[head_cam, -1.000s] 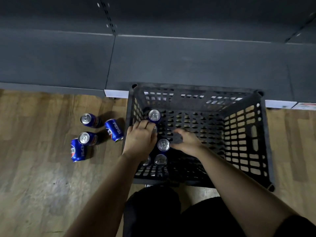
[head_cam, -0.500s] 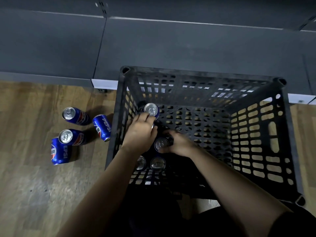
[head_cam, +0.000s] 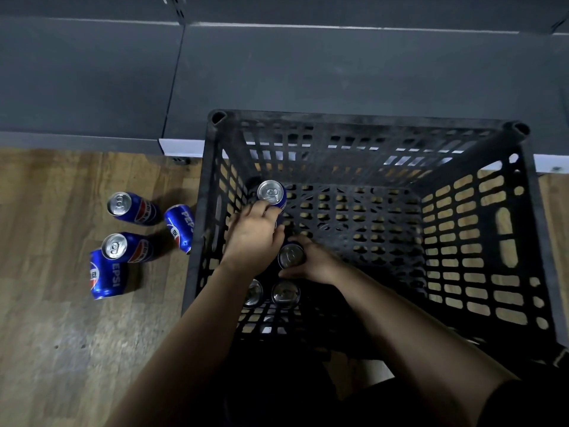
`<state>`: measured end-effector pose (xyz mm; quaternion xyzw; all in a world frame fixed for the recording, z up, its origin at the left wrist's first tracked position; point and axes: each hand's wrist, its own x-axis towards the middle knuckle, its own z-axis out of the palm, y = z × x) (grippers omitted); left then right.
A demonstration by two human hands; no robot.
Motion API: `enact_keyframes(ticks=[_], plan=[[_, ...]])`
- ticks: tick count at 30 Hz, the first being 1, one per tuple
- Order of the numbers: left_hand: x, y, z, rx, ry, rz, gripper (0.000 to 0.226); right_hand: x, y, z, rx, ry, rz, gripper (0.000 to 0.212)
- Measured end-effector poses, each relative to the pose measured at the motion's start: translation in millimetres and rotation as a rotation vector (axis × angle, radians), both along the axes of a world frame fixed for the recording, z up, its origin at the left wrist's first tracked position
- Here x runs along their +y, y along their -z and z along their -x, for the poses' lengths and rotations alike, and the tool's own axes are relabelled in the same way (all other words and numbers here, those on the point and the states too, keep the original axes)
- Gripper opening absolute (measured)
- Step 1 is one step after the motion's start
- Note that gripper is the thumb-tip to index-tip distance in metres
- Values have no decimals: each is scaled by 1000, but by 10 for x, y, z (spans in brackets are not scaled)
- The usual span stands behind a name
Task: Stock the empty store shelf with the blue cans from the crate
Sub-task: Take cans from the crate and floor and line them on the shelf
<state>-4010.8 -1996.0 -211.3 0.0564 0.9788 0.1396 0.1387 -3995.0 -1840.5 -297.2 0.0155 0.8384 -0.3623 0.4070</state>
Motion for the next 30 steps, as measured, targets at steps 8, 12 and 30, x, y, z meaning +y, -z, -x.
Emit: enact_keyframes(ticks=[8,12,30], plan=[[-11,-1,15,20,-7,-43,37,15,-83,29,100,-25,86,69],[-37,6,20,32,-13,-39,38,33,-129,65,92,-7,93,69],[-61,-183,17,47,63,26,39,148,-319,171,153,154,-15,75]])
